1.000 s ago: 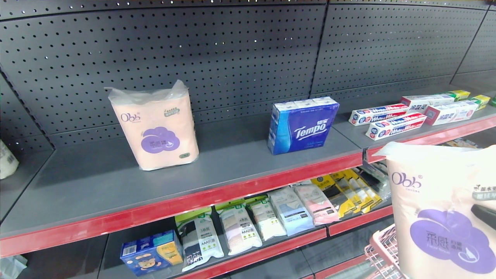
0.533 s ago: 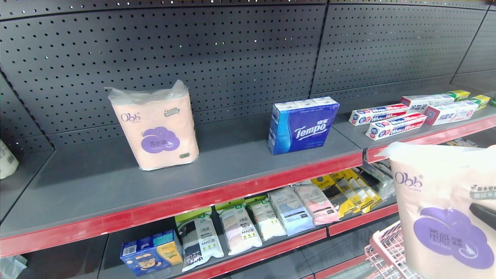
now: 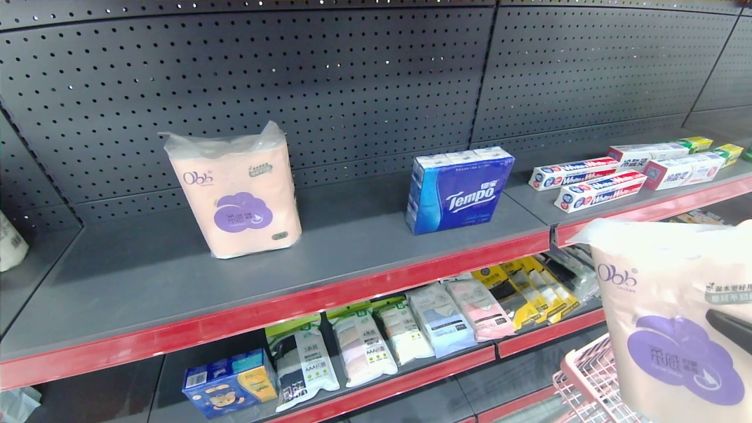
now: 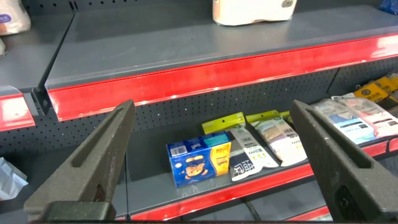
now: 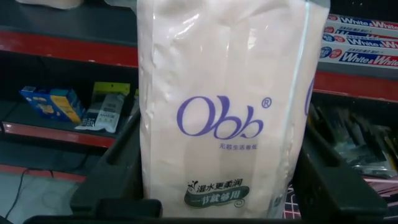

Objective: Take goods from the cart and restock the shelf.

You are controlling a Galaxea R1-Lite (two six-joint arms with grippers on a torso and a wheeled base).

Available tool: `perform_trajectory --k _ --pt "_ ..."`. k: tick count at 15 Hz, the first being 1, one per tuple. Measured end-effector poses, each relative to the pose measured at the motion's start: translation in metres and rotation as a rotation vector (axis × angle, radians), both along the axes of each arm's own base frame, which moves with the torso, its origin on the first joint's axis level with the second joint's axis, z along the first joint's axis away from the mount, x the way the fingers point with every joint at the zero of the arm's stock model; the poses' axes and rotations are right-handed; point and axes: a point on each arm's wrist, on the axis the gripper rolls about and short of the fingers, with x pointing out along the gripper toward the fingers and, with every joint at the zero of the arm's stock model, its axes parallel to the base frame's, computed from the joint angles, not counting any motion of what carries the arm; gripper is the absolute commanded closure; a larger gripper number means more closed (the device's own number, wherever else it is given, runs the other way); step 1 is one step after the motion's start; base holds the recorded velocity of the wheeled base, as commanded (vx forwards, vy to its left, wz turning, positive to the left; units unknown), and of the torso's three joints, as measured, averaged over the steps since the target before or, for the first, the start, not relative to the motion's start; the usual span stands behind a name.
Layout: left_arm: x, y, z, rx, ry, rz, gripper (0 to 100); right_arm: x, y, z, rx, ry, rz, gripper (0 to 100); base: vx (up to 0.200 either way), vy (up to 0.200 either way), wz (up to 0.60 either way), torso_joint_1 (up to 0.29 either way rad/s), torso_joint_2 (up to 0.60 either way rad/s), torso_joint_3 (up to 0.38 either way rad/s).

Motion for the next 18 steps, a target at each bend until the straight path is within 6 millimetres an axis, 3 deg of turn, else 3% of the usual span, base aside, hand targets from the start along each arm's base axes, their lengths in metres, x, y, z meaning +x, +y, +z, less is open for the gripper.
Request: perform_trajectory --k 11,18 --pt "0.0000 0.0000 0.0000 0.001 0.000 0.000 0 0.0037 0.0003 0.0014 -0.008 0.006 0.008 100 0.000 0.000 0.00 0.006 -0.01 -0.007" --pt "0.0000 0.0000 0.0001 0.001 0.000 0.000 0 0.0059 0.0002 0.0014 -0.018 0.009 0.011 100 0.000 0.000 0.00 0.167 -0.36 -0.190"
